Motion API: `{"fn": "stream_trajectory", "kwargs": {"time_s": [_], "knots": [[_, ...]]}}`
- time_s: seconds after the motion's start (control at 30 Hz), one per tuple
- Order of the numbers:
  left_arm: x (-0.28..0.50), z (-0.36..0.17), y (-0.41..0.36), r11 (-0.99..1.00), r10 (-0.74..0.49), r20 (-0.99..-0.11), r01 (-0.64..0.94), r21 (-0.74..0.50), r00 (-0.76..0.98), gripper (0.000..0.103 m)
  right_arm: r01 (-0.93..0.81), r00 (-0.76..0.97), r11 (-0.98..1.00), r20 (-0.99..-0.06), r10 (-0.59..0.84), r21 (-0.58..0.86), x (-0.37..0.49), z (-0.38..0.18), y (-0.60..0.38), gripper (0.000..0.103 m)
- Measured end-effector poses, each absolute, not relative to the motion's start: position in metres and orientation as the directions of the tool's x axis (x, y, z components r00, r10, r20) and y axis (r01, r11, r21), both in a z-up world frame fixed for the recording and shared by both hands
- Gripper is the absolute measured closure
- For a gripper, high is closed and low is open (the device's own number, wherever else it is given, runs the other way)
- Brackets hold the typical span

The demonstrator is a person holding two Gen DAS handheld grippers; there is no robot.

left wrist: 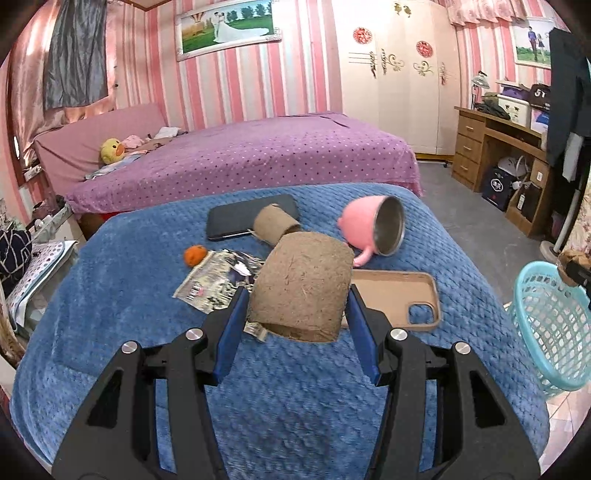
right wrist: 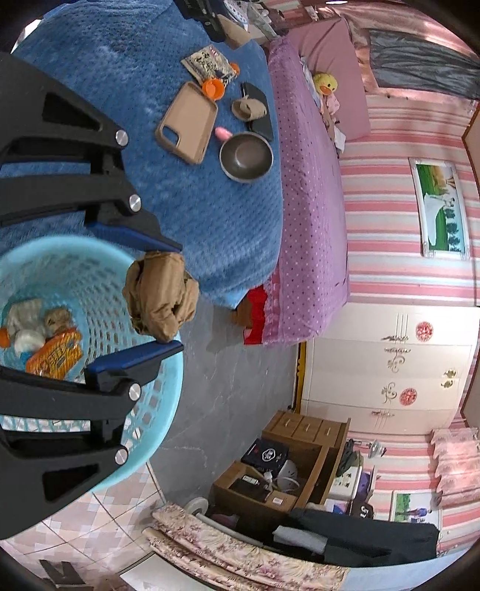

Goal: Collect trash
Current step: 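Carry the cardboard roll and brown paper in both grippers over the basket, then open the left gripper over the basket while the right opens to drop the paper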

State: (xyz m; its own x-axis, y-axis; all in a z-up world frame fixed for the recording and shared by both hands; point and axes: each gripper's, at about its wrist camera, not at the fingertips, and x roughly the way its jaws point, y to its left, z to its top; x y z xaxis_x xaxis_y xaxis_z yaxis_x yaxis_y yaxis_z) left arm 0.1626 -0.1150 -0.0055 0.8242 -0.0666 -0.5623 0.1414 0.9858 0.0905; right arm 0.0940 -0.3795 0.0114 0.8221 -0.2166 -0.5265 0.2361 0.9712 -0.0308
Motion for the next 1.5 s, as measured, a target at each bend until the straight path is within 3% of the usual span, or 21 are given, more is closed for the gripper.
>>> {"fn": "stream_trajectory", "kwargs": {"time_s": [0.5, 0.93, 1.3, 1.5], "knots": [[0.153, -0.008, -0.178, 0.975, -0.108, -0.554, 0.198, 0.105, 0.825, 0.051, 0.339, 0.794, 0.940, -0.524, -0.309, -0.041, 0.071, 0.005, -0.445, 0.056], [0.128, -0.006, -0.267, 0.927, -0.276, -0.543, 0.369, 0.066, 0.793, 0.051, 0.371, 0.763, 0.925, -0.540, -0.354, -0.083, 0.040, -0.002, -0.478, 0.056], [0.114, -0.033, -0.335, 0.836, -0.438, -0.585, 0.548, 0.014, 0.683, 0.051, 0.436, 0.747, 0.899, -0.545, -0.381, -0.032, 0.019, -0.007, -0.503, 0.056], [0.110, -0.041, -0.361, 0.806, -0.466, -0.596, 0.591, 0.018, 0.654, 0.050, 0.463, 0.730, 0.886, -0.559, -0.393, -0.019, 0.013, -0.013, -0.516, 0.056]]}}
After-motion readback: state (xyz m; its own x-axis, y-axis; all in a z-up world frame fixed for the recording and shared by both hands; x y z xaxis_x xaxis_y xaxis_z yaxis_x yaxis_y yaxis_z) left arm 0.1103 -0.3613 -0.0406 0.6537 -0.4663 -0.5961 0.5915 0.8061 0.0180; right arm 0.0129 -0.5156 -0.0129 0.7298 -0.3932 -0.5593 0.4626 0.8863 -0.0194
